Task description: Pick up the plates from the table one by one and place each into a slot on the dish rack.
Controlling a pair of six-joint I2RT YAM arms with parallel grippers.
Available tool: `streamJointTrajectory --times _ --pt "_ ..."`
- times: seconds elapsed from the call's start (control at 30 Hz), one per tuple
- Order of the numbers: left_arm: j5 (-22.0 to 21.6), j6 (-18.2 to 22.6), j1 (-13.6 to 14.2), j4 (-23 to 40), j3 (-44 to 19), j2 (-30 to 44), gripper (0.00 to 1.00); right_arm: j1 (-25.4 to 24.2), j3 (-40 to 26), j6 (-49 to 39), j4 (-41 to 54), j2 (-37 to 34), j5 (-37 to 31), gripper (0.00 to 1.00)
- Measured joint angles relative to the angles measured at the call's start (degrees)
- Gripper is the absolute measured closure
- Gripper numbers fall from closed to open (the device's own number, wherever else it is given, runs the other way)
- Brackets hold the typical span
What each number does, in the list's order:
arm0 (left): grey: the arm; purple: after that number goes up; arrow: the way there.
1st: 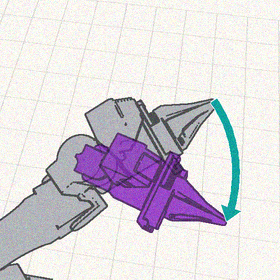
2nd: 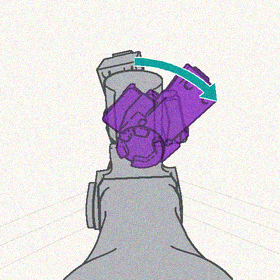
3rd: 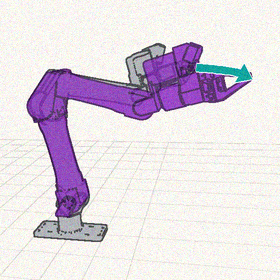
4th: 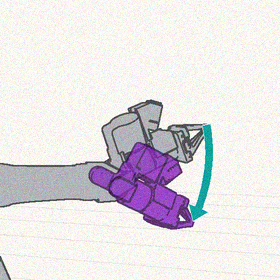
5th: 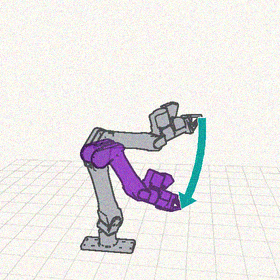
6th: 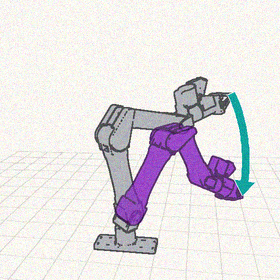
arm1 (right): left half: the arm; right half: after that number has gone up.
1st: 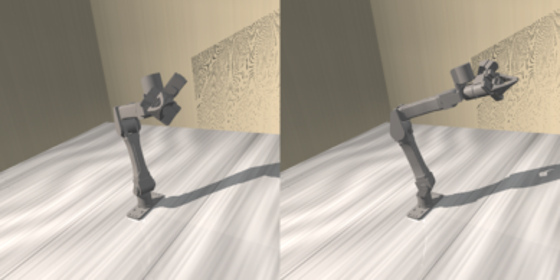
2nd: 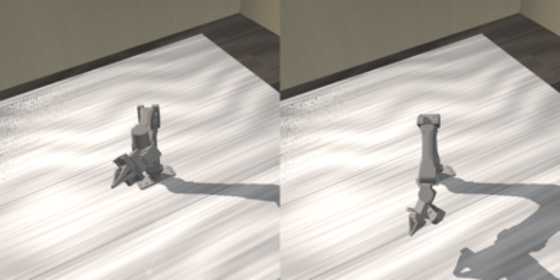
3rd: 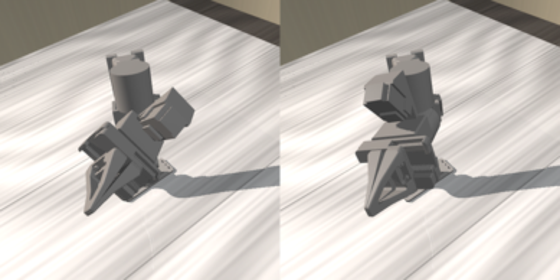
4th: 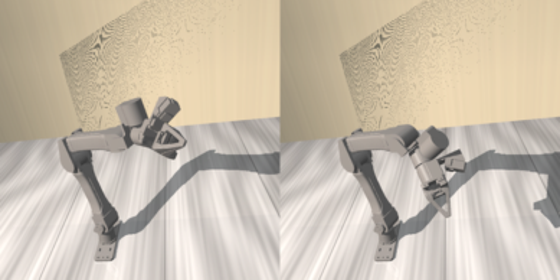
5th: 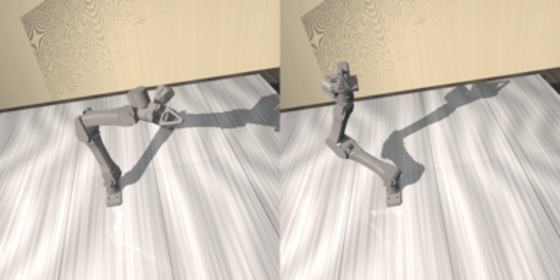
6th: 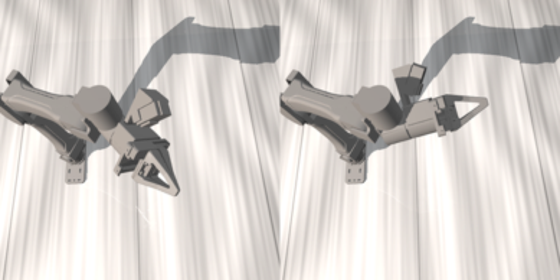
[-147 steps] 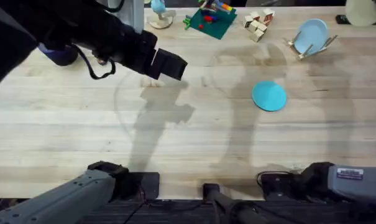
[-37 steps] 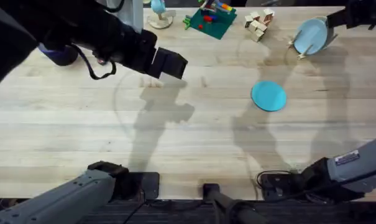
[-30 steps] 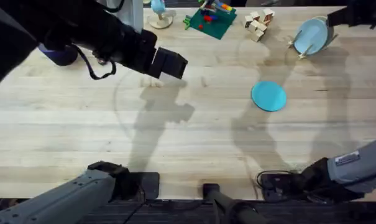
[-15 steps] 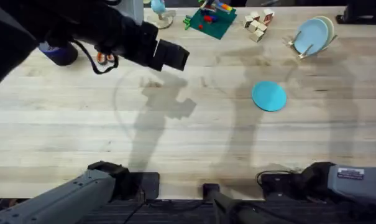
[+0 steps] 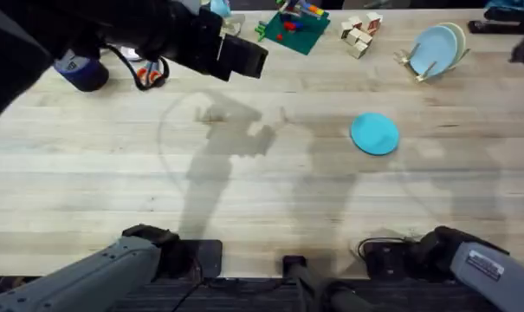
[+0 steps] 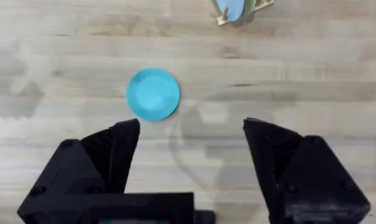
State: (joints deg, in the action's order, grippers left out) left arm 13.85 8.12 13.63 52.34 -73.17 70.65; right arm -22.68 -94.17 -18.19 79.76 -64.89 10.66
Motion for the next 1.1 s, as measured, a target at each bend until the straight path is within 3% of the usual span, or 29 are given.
streamJointTrajectory --times 0.03,0.3,0.37,0.4,0.53,0.57,0.8,1.1 --pt "0.0 0.3 0.0 -0.1 0.0 0.0 0.008 0.0 -0.1 3.0 5.6 6.5 0.1 0.005" --pt "0.2 0.5 0.0 -0.5 0.0 0.0 0.009 0.0 -0.2 5.2 8.8 8.3 0.1 0.005" --pt "1.3 0.6 0.0 -0.8 0.0 0.0 0.142 0.0 -0.2 5.4 8.8 8.0 0.1 0.005" --pt "2.2 0.4 0.0 -1.3 0.0 0.0 0.257 0.0 -0.2 5.4 8.8 8.0 0.1 0.005" --pt "6.0 -1.1 1.6 -5.2 0.0 0.2 0.889 0.0 -0.2 5.8 8.8 7.3 0.1 0.005" --pt "6.7 -1.8 2.6 -6.2 0.0 0.4 0.939 0.0 -0.2 5.8 8.8 7.2 0.1 0.005" --pt "15.7 -12.3 11.5 -14.5 0.0 5.3 0.96 0.0 -0.2 5.8 8.8 6.9 0.1 0.005" --pt "28.6 -23.0 15.8 -26.3 0.0 16.7 0.96 0.0 -0.2 5.8 8.8 6.9 0.1 0.005"
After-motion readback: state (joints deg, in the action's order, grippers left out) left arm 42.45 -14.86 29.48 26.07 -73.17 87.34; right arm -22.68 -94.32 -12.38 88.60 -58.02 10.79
